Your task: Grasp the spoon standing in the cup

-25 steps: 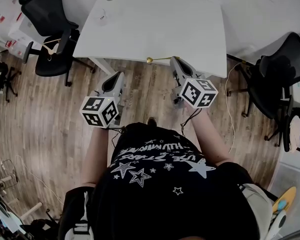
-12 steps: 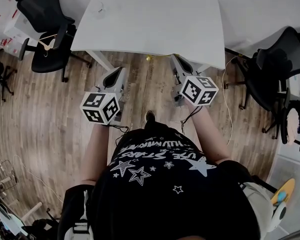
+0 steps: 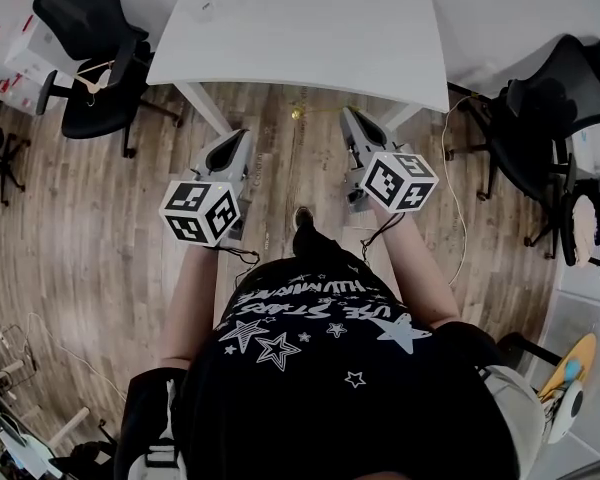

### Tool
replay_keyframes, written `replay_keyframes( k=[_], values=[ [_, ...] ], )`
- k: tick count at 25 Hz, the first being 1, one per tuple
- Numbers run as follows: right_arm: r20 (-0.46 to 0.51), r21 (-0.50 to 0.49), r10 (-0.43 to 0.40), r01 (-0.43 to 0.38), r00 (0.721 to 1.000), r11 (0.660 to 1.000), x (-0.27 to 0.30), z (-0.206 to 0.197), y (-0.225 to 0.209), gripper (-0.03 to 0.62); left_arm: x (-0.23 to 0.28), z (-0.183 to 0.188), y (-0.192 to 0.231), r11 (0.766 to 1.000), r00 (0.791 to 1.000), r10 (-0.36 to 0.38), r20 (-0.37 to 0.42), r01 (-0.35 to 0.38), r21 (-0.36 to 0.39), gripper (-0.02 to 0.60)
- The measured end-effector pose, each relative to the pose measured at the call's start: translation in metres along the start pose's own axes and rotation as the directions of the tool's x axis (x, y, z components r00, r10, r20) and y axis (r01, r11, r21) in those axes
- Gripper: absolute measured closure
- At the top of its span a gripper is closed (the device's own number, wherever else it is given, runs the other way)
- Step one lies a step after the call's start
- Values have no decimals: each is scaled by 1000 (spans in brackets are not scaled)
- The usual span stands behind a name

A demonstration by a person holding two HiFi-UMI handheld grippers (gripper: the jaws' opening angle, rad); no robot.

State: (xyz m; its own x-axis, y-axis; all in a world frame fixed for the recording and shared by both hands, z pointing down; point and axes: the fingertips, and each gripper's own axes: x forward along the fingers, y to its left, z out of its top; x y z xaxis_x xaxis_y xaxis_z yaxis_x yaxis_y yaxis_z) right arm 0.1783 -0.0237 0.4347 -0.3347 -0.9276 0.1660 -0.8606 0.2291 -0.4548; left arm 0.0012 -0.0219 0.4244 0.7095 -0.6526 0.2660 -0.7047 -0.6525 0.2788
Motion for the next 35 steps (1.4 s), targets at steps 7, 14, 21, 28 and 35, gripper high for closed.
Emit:
replay_keyframes(
  k=[7,14,21,28,35],
  values=[
    [17,4,-16,16,1000,1000,-38,-23,35,580,-47,-15,-17,1000,1000,-25,-1,25,5,577],
    [17,-2,-35,35,999,999,-75,-48,66,580,-90,-34,-35,998,998,-60,-12,60,14,577],
    [24,0,-63,63,998,998,-106,-67,85,580,-127,-48,-46,997,997,-73,-5,74,17,577],
    [21,-2,-70,70,997,998,-126,-83,107,580,-156,-56,-52,996,996,-87,0,87,19,577],
    [23,4,-76,76,997,997,-136,-98,123,580,-179,-66,-47,996,996,-84,-3,84,14,577]
  ],
)
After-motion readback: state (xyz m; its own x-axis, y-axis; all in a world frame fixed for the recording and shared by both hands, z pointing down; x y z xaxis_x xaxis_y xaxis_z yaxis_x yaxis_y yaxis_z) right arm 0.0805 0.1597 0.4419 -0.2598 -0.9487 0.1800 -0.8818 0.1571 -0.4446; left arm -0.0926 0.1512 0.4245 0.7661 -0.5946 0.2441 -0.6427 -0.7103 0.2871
